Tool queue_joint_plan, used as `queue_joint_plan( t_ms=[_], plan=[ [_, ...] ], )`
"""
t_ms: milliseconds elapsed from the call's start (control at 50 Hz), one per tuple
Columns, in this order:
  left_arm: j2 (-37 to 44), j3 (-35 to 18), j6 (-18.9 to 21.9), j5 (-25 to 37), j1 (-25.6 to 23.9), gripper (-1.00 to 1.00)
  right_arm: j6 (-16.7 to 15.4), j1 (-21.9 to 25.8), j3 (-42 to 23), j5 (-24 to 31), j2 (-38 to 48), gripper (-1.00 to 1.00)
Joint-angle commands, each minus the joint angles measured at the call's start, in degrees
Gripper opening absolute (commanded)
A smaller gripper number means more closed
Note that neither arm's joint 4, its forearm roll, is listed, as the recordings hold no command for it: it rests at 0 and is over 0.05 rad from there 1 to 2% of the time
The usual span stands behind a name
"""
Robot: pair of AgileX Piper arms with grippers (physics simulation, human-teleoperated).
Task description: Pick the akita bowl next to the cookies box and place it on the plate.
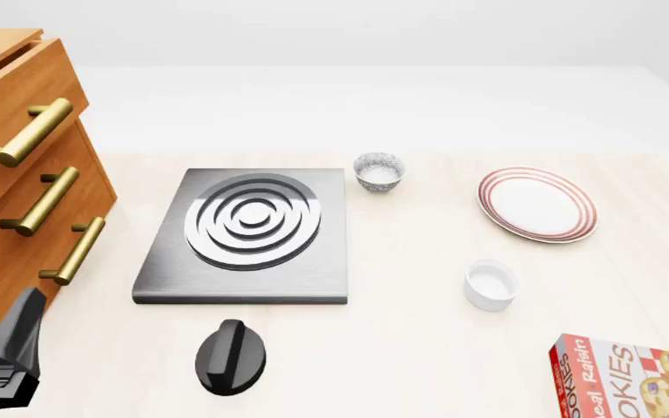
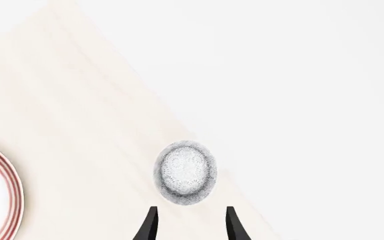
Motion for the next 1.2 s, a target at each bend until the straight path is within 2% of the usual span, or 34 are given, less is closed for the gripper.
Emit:
queue_joint_plan(
  t_ms=[20, 240, 260, 420, 1200],
  plan=[
    [0.01, 0.00, -0.01, 0.00, 0.00, 1.00, 0.18, -1.00, -2.15, 0.31, 2.08, 1.00],
    [-0.01, 0.00, 0.00, 0.00, 0.01, 1.00, 0.00, -1.53, -5.52, 1.77, 4.13, 1.00],
    [0.00, 0.00, 0.00, 0.00, -0.01, 1.00, -0.22, -2.30, -9.90, 1.92, 9.43, 1.00],
    [0.00, 0.00, 0.00, 0.00, 0.00, 1.00, -0.67, -2.80, -11.80, 2.71, 10.70, 1.00],
    [0.00, 0.00, 0.01, 0.00, 0.01, 1.00, -3.16, -4.06, -11.89, 1.05, 15.57, 1.00]
  ],
)
